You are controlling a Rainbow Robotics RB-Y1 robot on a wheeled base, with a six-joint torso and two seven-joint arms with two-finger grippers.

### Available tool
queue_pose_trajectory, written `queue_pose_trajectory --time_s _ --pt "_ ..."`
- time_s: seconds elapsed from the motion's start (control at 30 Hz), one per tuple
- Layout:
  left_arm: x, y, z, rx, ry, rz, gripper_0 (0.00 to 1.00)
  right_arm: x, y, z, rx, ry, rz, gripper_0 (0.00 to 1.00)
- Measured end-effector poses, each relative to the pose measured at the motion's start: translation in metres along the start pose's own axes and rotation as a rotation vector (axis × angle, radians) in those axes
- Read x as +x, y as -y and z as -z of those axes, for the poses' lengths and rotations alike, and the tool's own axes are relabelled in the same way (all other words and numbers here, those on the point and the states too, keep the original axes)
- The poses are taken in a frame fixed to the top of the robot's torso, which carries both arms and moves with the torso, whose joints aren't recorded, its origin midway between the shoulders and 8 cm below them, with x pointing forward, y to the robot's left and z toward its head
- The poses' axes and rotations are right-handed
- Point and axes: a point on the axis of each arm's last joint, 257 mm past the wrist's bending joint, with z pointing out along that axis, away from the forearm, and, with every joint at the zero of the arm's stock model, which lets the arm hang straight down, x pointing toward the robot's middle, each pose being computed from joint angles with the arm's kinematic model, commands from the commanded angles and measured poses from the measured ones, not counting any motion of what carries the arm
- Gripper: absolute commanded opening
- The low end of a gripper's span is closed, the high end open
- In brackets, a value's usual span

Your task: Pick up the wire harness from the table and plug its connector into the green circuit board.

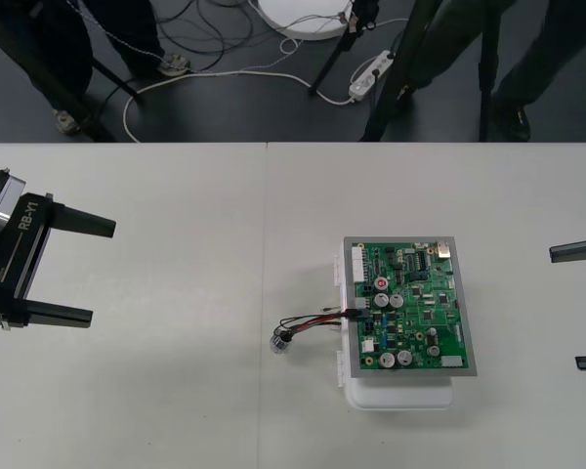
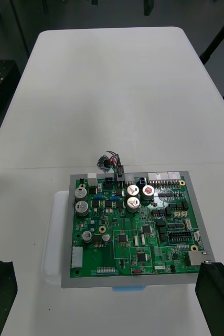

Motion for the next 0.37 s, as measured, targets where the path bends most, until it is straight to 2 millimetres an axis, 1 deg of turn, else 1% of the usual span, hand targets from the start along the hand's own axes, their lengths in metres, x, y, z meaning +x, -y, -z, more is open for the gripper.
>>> queue_pose_trajectory --time_s 0.37 --pt "0.0 0.0 0.0 0.0 0.0 0.0 1.0 0.0 0.0 0.0 0.0 0.0 0.0 1.0"
